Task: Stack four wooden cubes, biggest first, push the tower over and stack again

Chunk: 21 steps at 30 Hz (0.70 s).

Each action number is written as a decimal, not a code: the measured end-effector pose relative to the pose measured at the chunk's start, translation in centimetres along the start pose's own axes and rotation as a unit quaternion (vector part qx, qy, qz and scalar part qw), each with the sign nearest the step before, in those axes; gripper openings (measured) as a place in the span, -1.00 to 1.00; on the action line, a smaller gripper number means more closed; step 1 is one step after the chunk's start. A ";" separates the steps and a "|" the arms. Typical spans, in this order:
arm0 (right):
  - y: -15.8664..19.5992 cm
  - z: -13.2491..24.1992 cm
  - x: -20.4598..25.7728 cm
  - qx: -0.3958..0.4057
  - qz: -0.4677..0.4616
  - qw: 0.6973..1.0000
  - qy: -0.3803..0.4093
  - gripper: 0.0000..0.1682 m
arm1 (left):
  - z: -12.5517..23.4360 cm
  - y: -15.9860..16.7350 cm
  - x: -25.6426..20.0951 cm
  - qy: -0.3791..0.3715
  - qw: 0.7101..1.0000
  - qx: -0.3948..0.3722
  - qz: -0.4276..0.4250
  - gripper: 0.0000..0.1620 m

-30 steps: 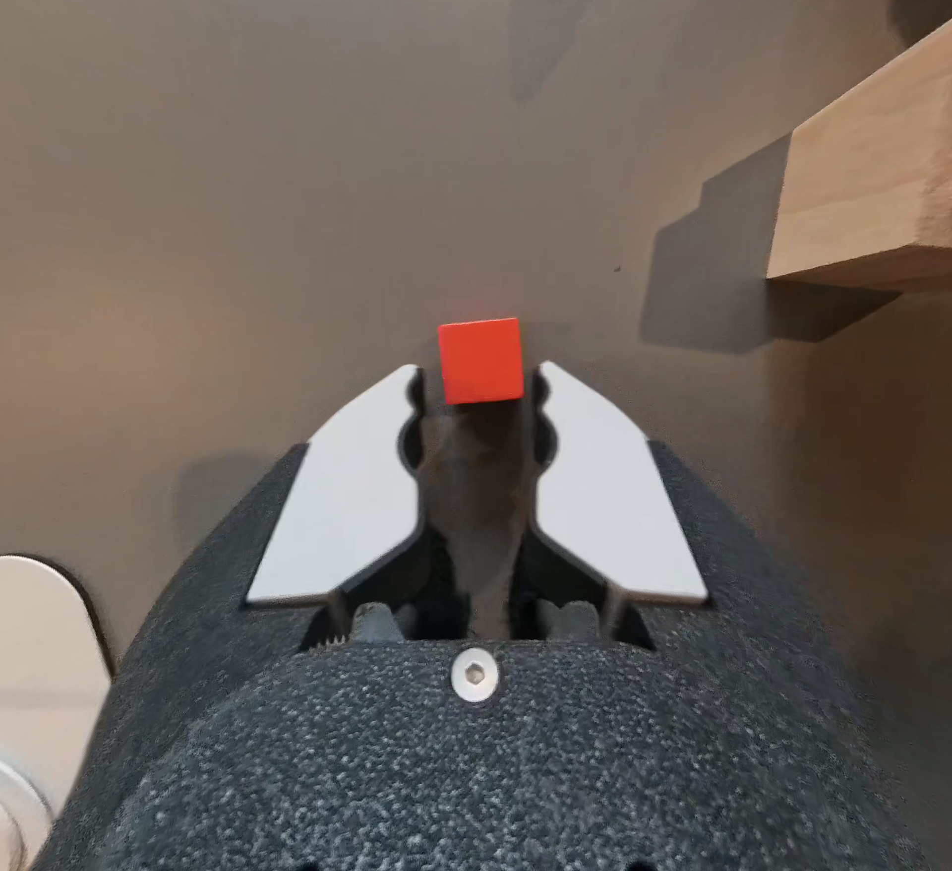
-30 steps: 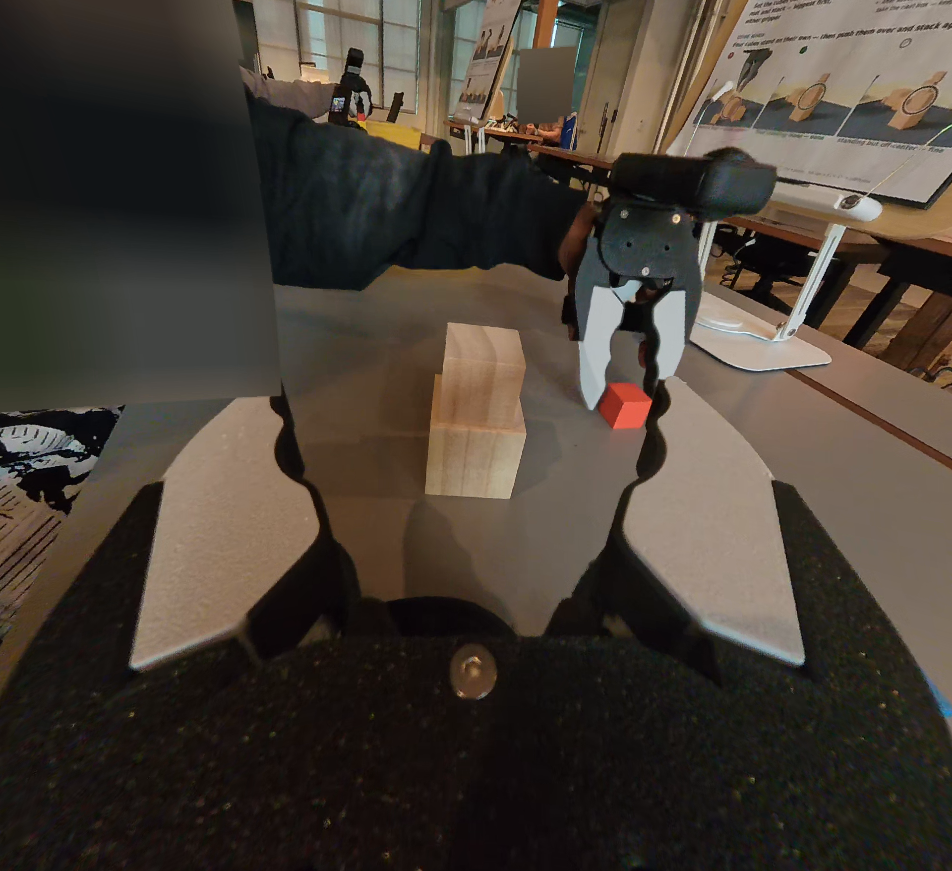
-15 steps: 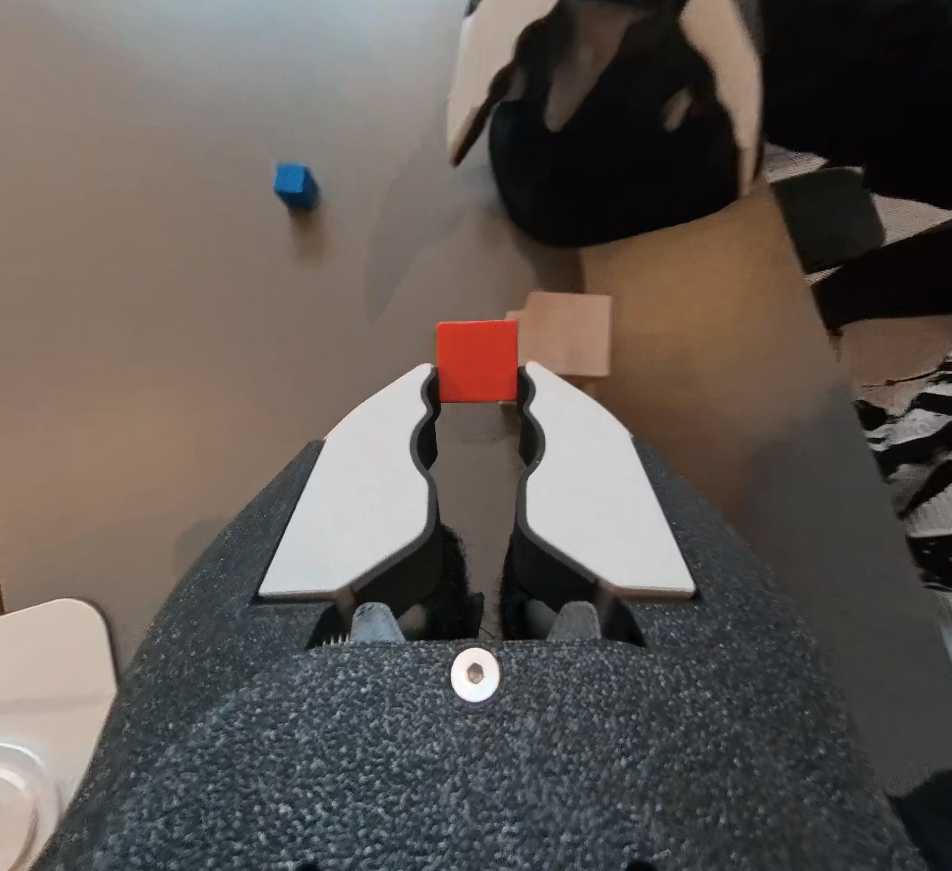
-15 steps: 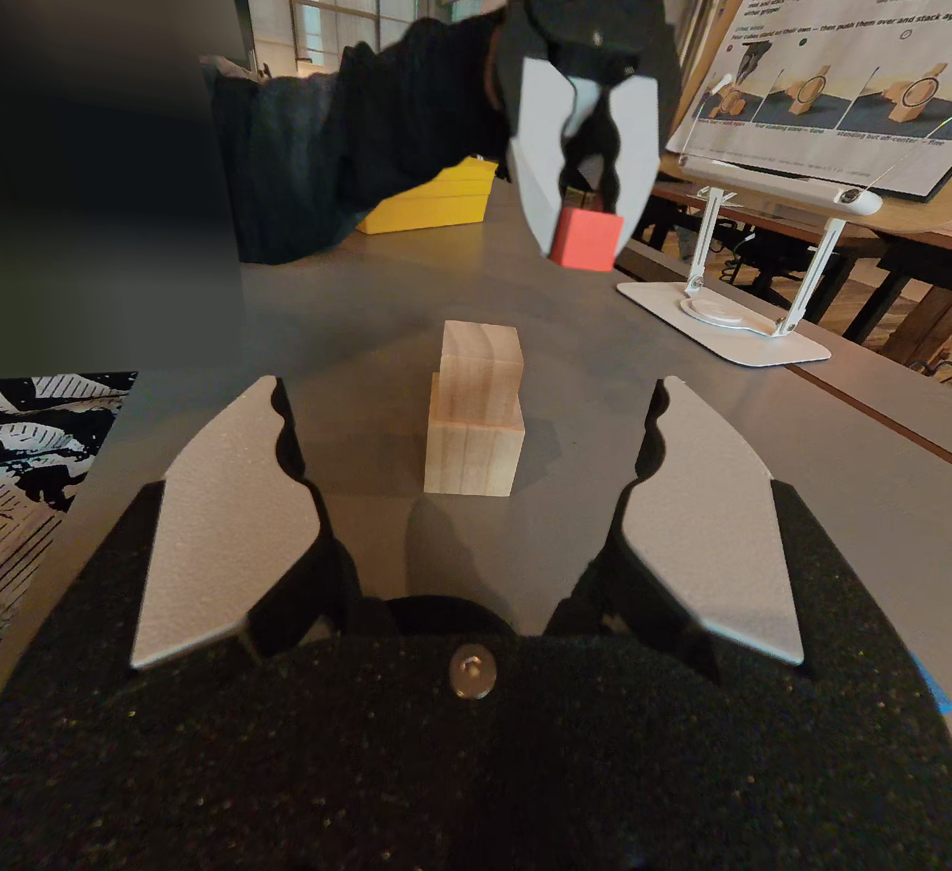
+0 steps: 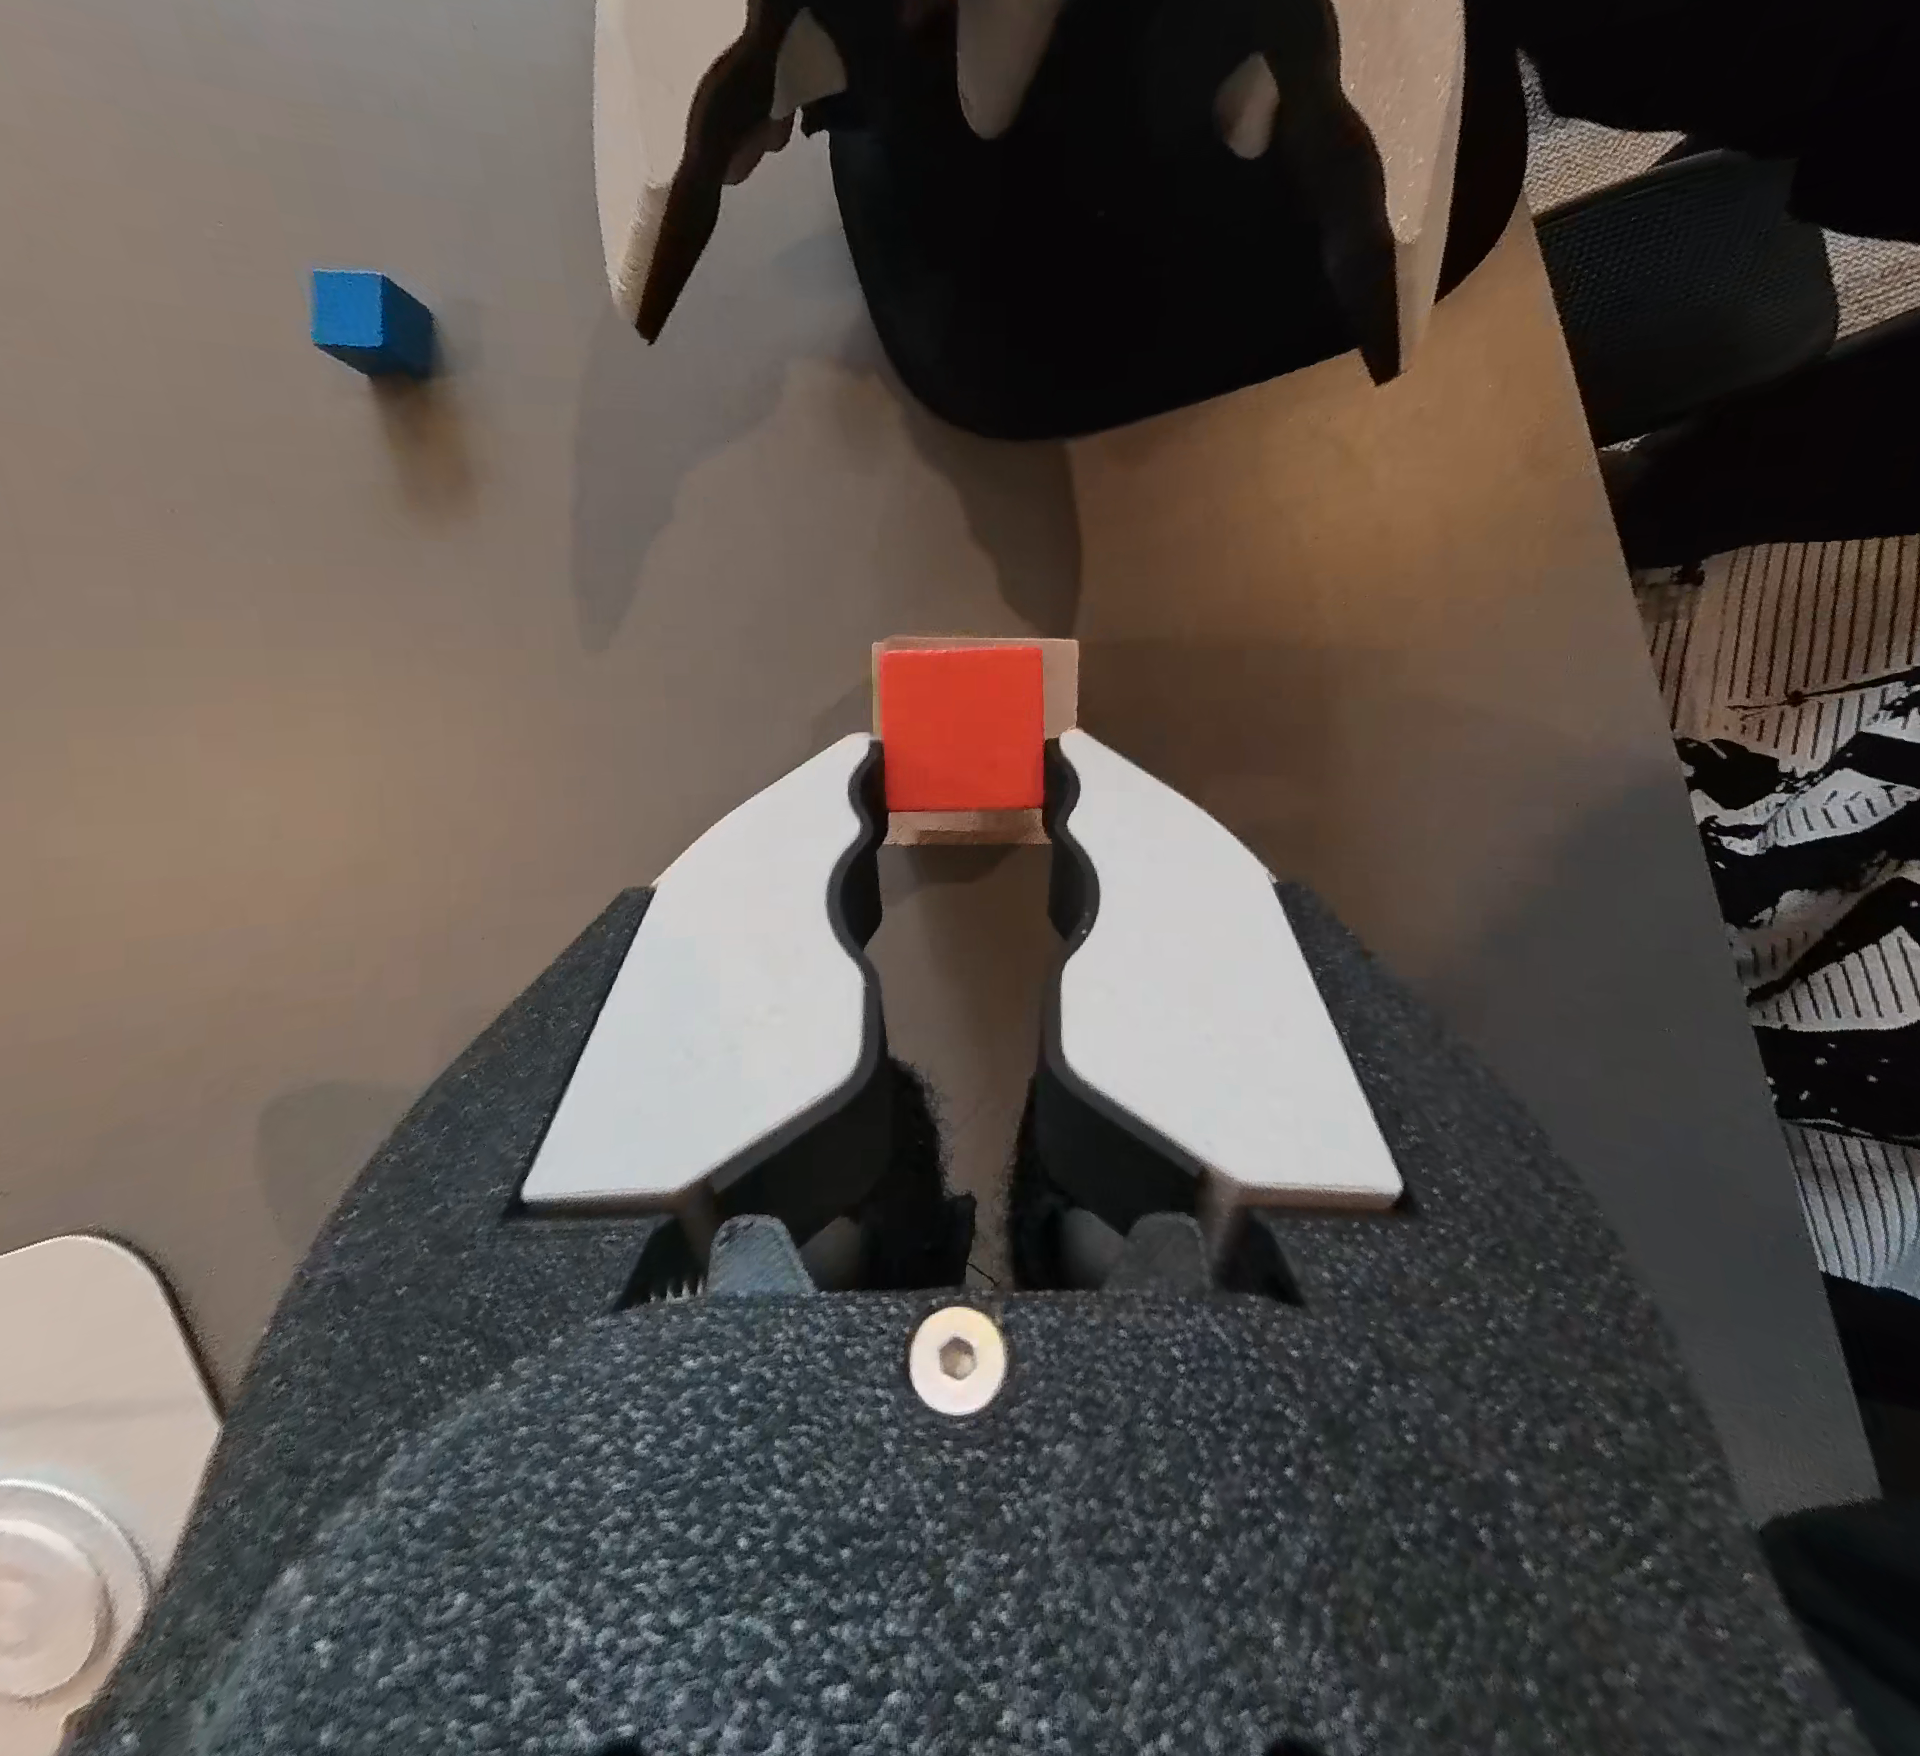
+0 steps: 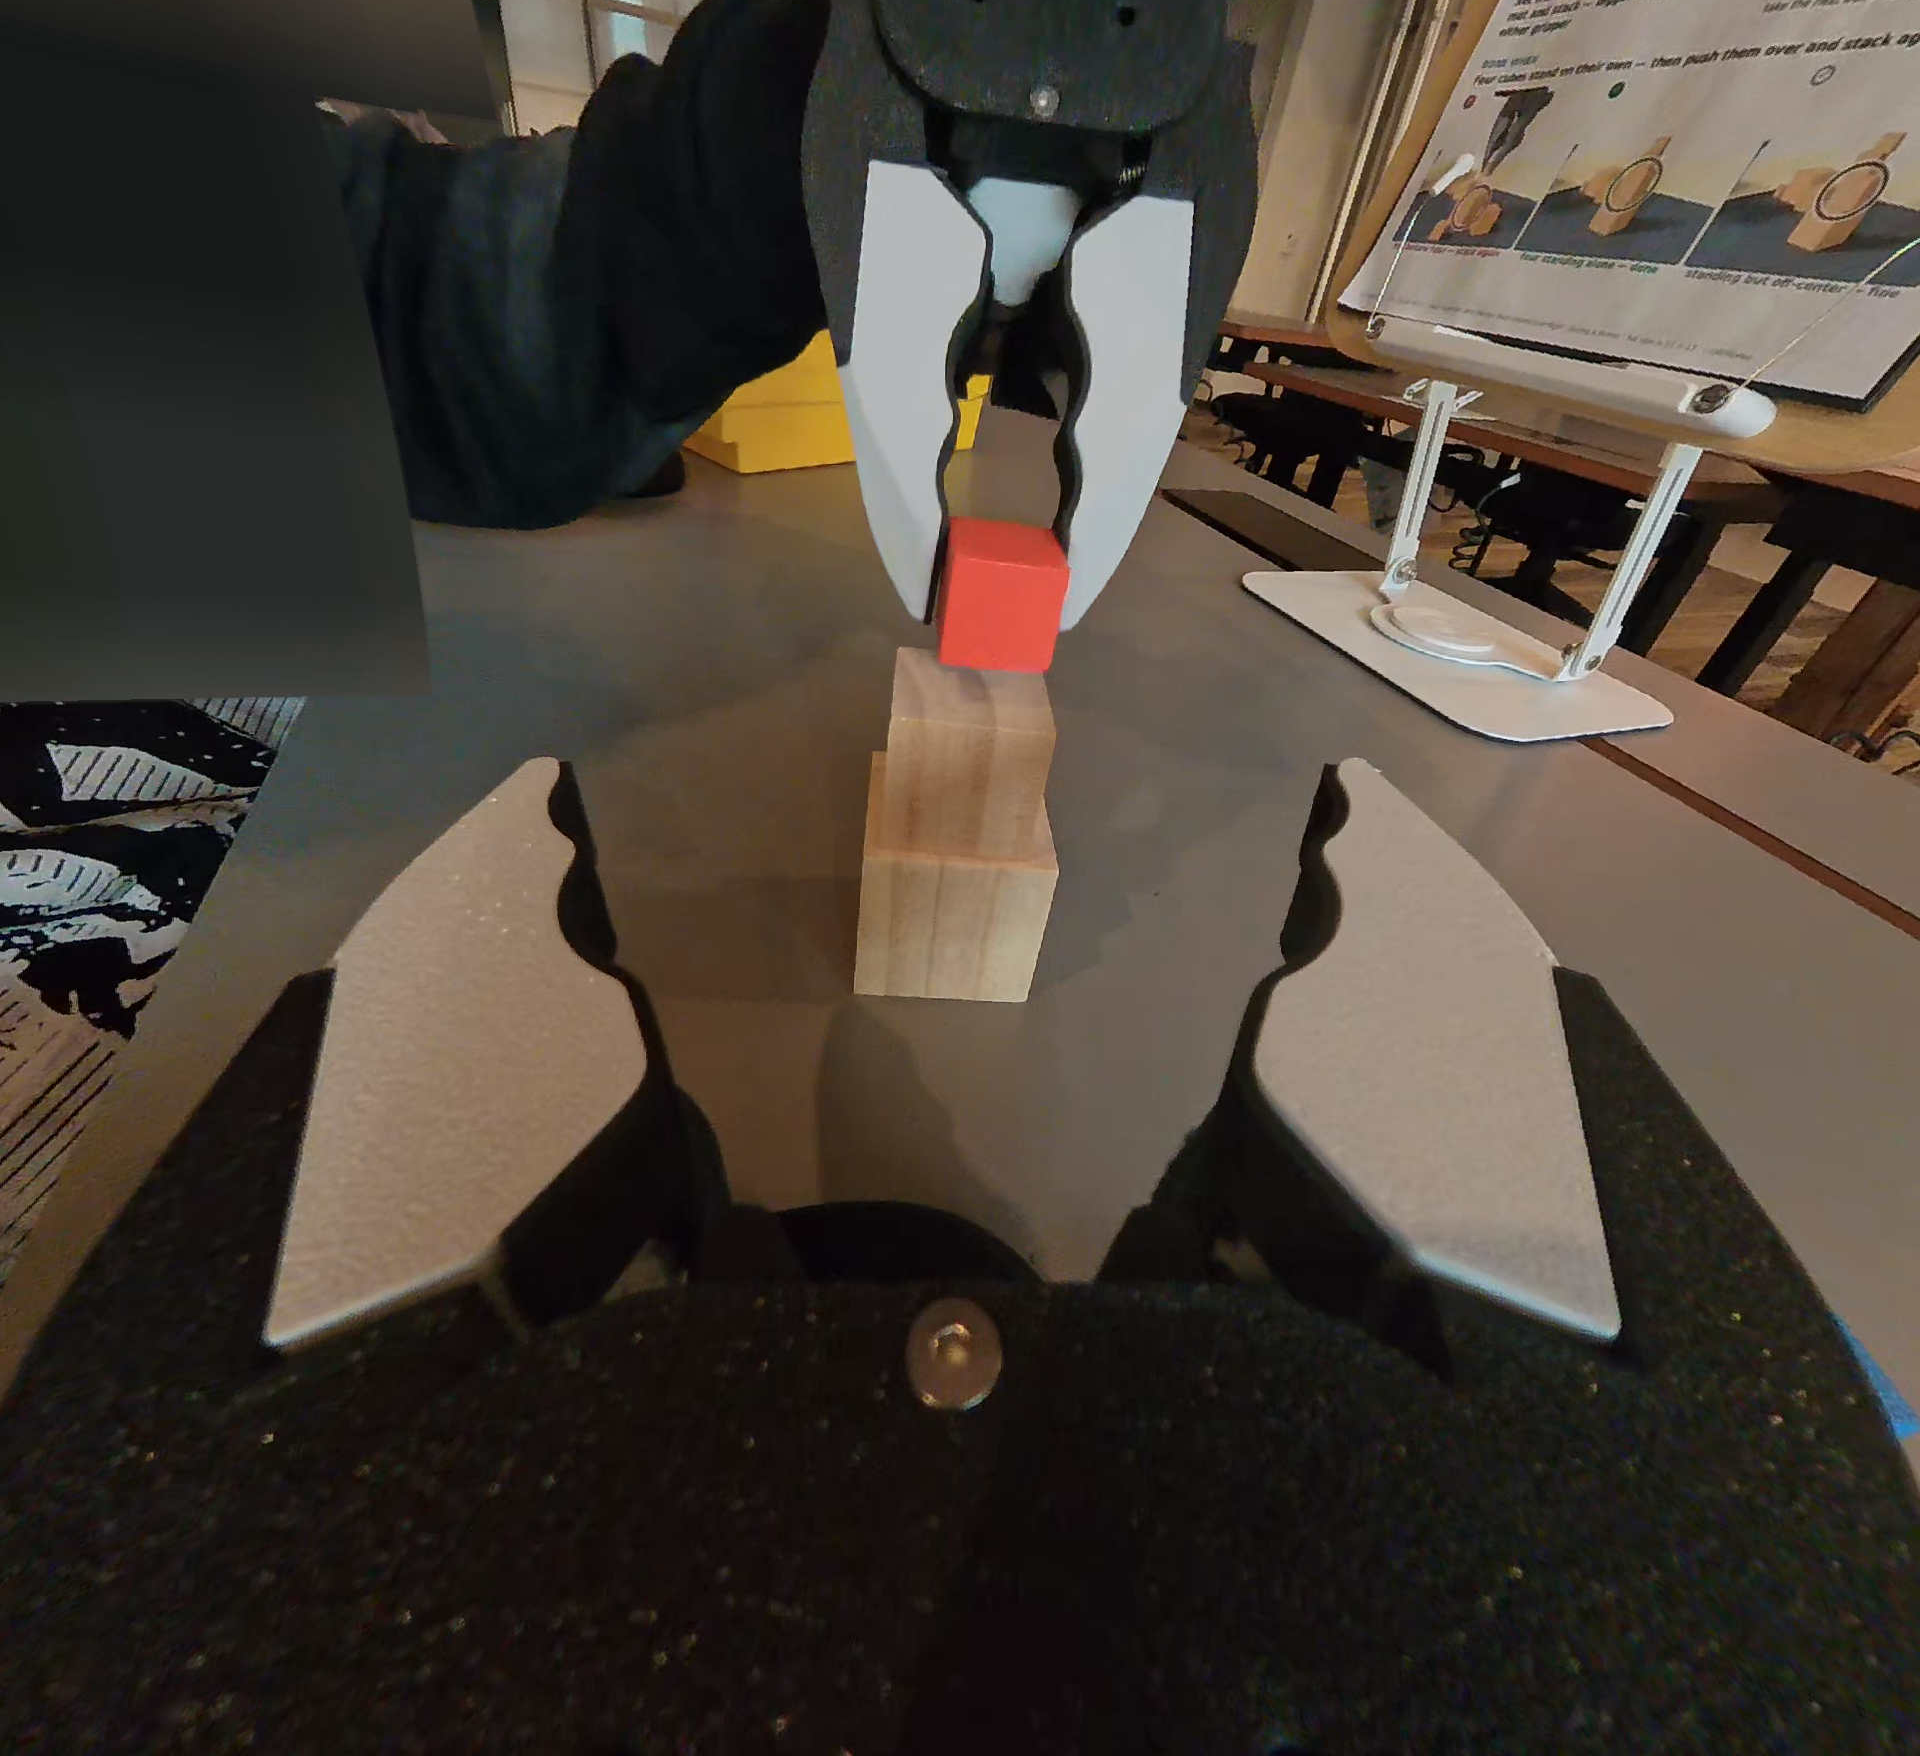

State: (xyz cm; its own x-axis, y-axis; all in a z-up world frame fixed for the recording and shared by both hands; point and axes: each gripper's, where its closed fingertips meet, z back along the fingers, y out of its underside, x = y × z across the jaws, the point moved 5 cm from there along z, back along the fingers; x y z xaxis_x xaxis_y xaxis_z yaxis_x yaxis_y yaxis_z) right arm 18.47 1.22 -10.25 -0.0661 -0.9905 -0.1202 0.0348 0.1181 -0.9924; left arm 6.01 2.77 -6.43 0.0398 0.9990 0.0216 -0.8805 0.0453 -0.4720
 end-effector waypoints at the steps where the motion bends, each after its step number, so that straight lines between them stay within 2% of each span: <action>1: 0.0 0.0 0.0 0.000 0.000 1.000 0.000 0.51 | -0.1 0.0 0.0 0.000 1.000 0.000 0.001 -0.65; 15: 0.0 0.0 0.0 0.001 -0.002 1.000 -0.001 0.51 | -1.0 0.6 0.1 0.003 1.000 0.007 -0.003 -0.65; 16: 0.0 0.0 0.0 0.001 -0.002 1.000 -0.001 0.51 | -1.0 0.6 0.1 0.005 1.000 0.005 -0.003 -0.56; 21: 0.0 0.0 0.0 0.001 -0.002 1.000 -0.001 0.51 | -0.9 0.6 -0.1 0.016 1.000 -0.003 -0.004 -0.50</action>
State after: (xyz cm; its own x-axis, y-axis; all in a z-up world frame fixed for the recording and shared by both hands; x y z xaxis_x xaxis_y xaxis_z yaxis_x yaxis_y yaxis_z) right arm 18.46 1.25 -10.26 -0.0638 -0.9912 -0.1158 0.0363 0.1136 -0.9929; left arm 5.89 2.70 -7.53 0.0621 0.9981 -0.0033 -0.8769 0.0530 -0.4777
